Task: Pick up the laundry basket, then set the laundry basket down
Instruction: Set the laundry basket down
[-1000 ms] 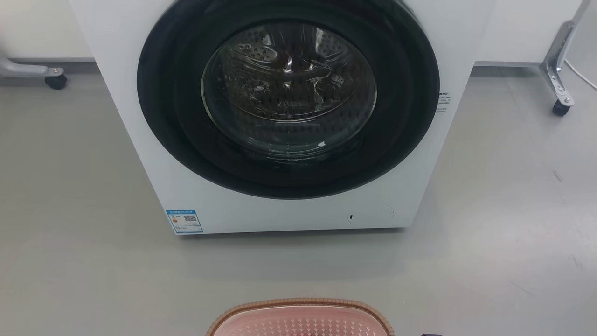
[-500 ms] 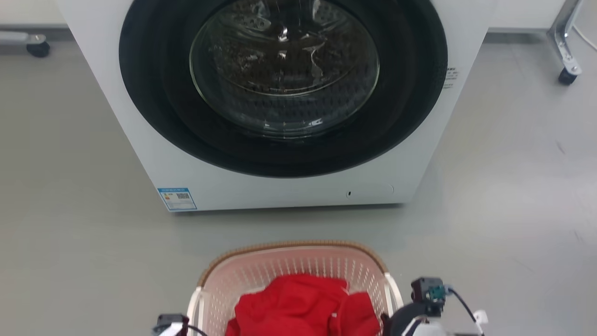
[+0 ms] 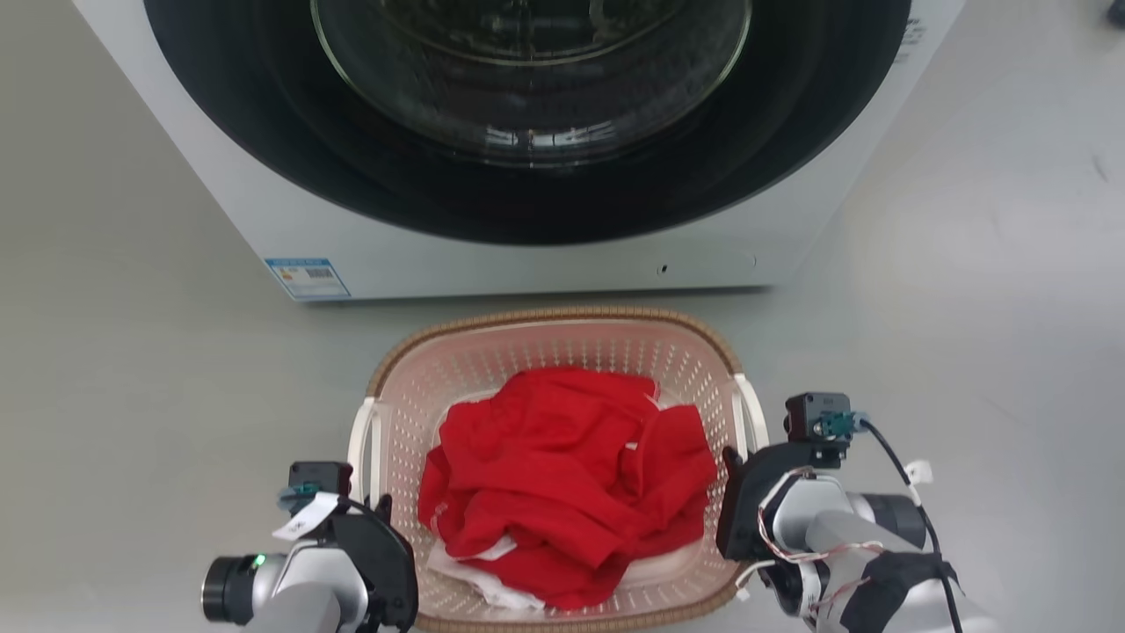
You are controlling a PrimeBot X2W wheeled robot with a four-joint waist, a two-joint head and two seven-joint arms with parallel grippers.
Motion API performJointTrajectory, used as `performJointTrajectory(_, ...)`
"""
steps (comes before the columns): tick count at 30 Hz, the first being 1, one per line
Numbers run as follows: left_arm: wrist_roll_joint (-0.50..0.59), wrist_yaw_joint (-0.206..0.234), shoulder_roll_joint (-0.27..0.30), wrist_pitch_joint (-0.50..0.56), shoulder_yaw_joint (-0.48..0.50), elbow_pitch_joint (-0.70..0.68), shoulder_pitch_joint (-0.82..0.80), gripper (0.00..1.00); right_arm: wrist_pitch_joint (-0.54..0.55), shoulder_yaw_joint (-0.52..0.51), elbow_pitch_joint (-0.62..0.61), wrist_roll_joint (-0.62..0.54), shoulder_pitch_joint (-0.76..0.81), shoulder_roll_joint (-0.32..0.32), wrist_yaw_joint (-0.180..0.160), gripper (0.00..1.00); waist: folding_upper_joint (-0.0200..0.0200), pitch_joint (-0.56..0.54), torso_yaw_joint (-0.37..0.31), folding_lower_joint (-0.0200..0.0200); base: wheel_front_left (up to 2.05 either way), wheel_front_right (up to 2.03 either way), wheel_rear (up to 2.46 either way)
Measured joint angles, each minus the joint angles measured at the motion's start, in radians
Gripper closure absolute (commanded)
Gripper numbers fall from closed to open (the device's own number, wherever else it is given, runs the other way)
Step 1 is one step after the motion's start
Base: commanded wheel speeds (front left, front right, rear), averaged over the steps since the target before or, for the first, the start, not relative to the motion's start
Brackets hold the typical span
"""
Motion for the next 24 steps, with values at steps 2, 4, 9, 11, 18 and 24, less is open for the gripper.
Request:
performJointTrajectory(2, 0.002, 0.007, -0.001, -0.005, 0.000, -0.004, -0.019, 1.00, -0.006, 0.000, 0.011, -0.003, -0.026, 0.000, 0.001, 1.00, 0.0000, 0.029, 0.001, 0.0000, 0.00, 0.00, 0.00)
performJointTrajectory(4, 0.002, 0.007, -0.001, -0.006, 0.000, -0.007, -0.039, 1.00, -0.011, -0.001, 0.018, -0.009, -0.050, 0.000, 0.001, 1.00, 0.0000, 0.057, 0.002, 0.0000, 0.00, 0.00, 0.00)
performJointTrajectory(9, 0.003, 0.012, -0.001, -0.008, 0.001, -0.016, -0.085, 1.00, -0.024, -0.003, 0.038, -0.018, -0.109, 0.001, 0.001, 1.00, 0.0001, 0.130, 0.005, 0.0000, 0.00, 0.00, 0.00)
performJointTrajectory(11, 0.004, 0.016, -0.001, -0.016, 0.002, -0.020, -0.105, 1.00, -0.028, -0.004, 0.043, -0.022, -0.132, 0.001, 0.001, 1.00, 0.0001, 0.159, 0.006, -0.0001, 0.00, 0.00, 0.00)
performJointTrajectory(18, 0.007, 0.026, 0.003, -0.025, 0.009, -0.034, -0.180, 1.00, -0.049, -0.009, 0.051, -0.029, -0.204, -0.002, 0.001, 1.00, 0.0001, 0.262, 0.013, 0.0000, 0.00, 0.00, 0.00)
performJointTrajectory(24, 0.015, 0.034, 0.004, -0.030, 0.013, -0.044, -0.241, 1.00, -0.062, -0.011, 0.061, -0.034, -0.257, -0.006, 0.001, 1.00, 0.0001, 0.351, 0.020, -0.0001, 0.00, 0.00, 0.00)
